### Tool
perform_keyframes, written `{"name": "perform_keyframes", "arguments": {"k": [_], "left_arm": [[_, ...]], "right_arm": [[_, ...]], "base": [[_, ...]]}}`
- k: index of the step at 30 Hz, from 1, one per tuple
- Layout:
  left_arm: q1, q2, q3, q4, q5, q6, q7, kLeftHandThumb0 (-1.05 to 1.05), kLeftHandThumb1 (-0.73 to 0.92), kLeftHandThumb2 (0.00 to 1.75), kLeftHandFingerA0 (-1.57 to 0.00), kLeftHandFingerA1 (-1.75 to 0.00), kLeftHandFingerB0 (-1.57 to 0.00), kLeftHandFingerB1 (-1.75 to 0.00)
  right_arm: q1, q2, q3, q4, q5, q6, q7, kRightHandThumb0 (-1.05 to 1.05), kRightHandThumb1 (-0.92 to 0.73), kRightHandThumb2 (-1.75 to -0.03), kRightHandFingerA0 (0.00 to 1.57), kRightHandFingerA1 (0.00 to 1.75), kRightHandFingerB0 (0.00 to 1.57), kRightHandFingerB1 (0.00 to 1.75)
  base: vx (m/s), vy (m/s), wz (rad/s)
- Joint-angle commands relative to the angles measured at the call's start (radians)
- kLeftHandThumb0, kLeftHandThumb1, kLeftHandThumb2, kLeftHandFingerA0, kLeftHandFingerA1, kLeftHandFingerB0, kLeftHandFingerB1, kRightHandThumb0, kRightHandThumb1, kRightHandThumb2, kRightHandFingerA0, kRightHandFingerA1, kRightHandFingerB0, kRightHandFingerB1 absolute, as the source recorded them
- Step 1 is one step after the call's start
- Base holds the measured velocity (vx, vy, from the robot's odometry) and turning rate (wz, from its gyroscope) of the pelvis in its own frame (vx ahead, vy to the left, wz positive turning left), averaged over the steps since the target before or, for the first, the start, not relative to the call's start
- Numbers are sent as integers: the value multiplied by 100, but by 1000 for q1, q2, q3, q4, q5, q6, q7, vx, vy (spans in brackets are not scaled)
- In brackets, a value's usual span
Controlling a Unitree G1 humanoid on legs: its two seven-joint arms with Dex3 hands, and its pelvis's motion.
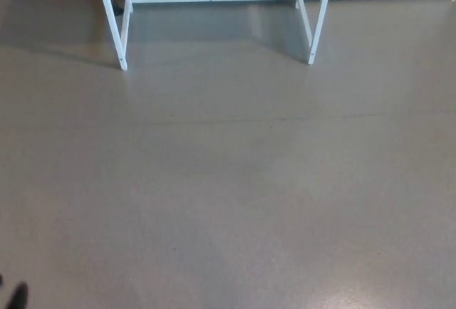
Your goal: The robot walk up to a desk on which a bottle is kept on the left hand side and a container is kept on the right hand side. The robot uses its left hand to pick up the bottle and places it in the container.
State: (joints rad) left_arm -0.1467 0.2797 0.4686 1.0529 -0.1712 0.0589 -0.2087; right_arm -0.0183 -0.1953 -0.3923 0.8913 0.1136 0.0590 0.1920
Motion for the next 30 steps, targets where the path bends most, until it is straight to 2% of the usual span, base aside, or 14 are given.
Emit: {"name": "perform_keyframes", "arguments": {"k": [1,2,4,5,7,9,11,15,19,20,26,27,29,30], "left_arm": [[-121,61,248,111,-299,97,-162,-75,18,119,-21,-47,-20,-47],[-122,63,255,118,-291,95,-171,-75,12,124,-22,-40,-23,-40],[-125,66,266,127,-286,97,-184,-75,15,116,-18,-45,-18,-45],[-128,67,268,129,-284,97,-185,-76,13,115,-19,-45,-19,-46],[-133,67,276,135,-281,97,-184,-74,6,124,-24,-40,-25,-41],[-137,68,287,142,-277,96,-192,-76,15,118,-20,-45,-20,-46],[-139,71,291,149,-272,92,-211,-74,12,128,-22,-38,-22,-39],[-151,71,296,157,-270,90,-209,-77,24,120,-19,-47,-15,-44],[-157,75,299,168,-276,93,-229,-79,11,126,-23,-38,-20,-36],[-159,75,298,171,-278,93,-233,-82,18,123,-20,-44,-17,-42],[-160,78,279,177,-279,83,-248,-85,8,140,-24,-39,-20,-37],[-161,78,278,178,-281,82,-246,-88,9,135,-23,-41,-19,-38],[-161,80,275,180,-285,86,-248,-84,4,147,-22,-37,-18,-34],[-162,82,273,182,-287,88,-244,-84,13,140,-21,-39,-18,-35]], "right_arm": [[-83,-9,-221,8,315,81,156,-52,-30,-71,47,57,39,50],[-83,-8,-227,11,310,79,160,-50,-38,-53,53,49,41,39],[-85,-7,-235,14,308,82,166,-53,-29,-70,49,57,36,48],[-85,-6,-237,14,308,83,166,-50,-37,-53,54,49,41,39],[-85,-5,-241,12,306,84,166,-54,-30,-71,49,57,35,48],[-84,-4,-252,15,302,86,176,-49,-38,-53,53,49,41,40],[-86,-4,-259,22,299,85,180,-52,-31,-71,45,56,37,49],[-81,-3,-262,23,297,82,185,-55,-30,-71,47,56,36,49],[-72,-5,-262,24,301,77,199,-52,-39,-53,51,48,41,40],[-69,-6,-259,24,304,78,199,-56,-31,-73,47,57,33,48],[-70,-8,-255,35,319,76,198,-54,-31,-72,47,57,35,48],[-70,-8,-252,33,318,76,192,-51,-39,-54,52,48,40,38],[-68,-6,-249,28,320,78,187,-50,-41,-53,51,48,39,37],[-64,-5,-247,30,322,76,194,-55,-33,-74,45,57,31,48]], "base": [[136,-153,11],[150,-202,10],[202,-276,18],[111,-318,12],[224,-502,28],[247,-311,-3],[268,-131,-8],[175,-51,-8],[284,52,-14],[341,271,-32],[438,373,-8],[389,154,10],[372,73,8],[368,-15,15]]}}
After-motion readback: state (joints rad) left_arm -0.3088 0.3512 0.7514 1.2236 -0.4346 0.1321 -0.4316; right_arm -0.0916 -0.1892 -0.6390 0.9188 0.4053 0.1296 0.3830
